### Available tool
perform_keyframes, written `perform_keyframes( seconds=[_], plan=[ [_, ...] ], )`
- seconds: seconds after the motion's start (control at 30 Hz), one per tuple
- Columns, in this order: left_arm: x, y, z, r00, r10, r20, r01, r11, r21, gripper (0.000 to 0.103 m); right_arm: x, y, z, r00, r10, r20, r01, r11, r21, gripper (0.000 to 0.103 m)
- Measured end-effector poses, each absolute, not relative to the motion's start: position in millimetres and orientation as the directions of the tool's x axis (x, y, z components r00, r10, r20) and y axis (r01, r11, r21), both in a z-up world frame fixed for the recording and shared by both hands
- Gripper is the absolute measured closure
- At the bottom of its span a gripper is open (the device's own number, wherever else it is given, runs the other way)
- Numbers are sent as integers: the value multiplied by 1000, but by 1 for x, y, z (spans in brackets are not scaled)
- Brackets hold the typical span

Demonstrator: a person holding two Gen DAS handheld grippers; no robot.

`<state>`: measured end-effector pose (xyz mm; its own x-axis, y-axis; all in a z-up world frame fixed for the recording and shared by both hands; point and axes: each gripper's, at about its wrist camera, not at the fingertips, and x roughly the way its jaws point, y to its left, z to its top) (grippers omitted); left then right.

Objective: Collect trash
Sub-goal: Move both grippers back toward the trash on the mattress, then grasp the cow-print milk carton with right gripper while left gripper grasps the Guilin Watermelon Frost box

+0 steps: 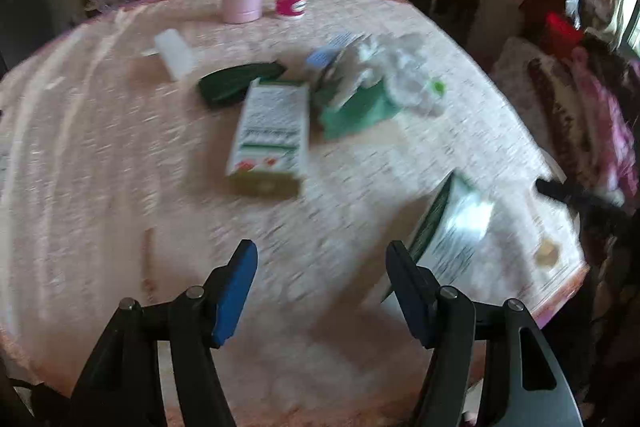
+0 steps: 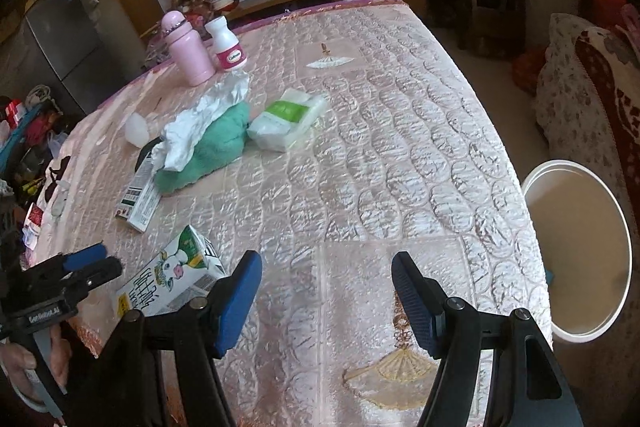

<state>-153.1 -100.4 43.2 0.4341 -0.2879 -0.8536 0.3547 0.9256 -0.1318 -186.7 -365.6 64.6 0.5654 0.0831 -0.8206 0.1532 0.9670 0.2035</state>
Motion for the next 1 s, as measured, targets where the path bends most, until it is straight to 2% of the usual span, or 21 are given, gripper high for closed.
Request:
perform_keyframes(
  seconds=[0.13,0.23,0.47,0.57,0.67,0.83,1.0],
  plan=[
    [-170,-95,32,393,-270,-879,378,919,-113,36,-188,-370,63,568,91,-818,162,962,220,32],
    [-176,-114,22,349,-303,-887,417,898,-143,36,-189,-376,65,574,88,-814,177,957,229,32],
    [-171,-155,36,371,-418,-829,463,857,-226,36,-197,-391,74,582,69,-810,215,948,236,32],
    [-161,-143,49,420,-396,-817,441,875,-198,35,-197,-381,77,585,87,-807,179,956,233,31],
    [-147,-119,55,470,-357,-807,388,905,-175,30,-190,-363,76,576,134,-807,114,964,242,28],
    [-106,-83,53,525,-296,-798,269,947,-174,24,-170,-329,64,528,252,-811,28,949,313,28],
    [-66,-76,41,513,-291,-807,226,953,-200,24,-158,-296,56,490,239,-838,-31,966,257,28]
  ],
)
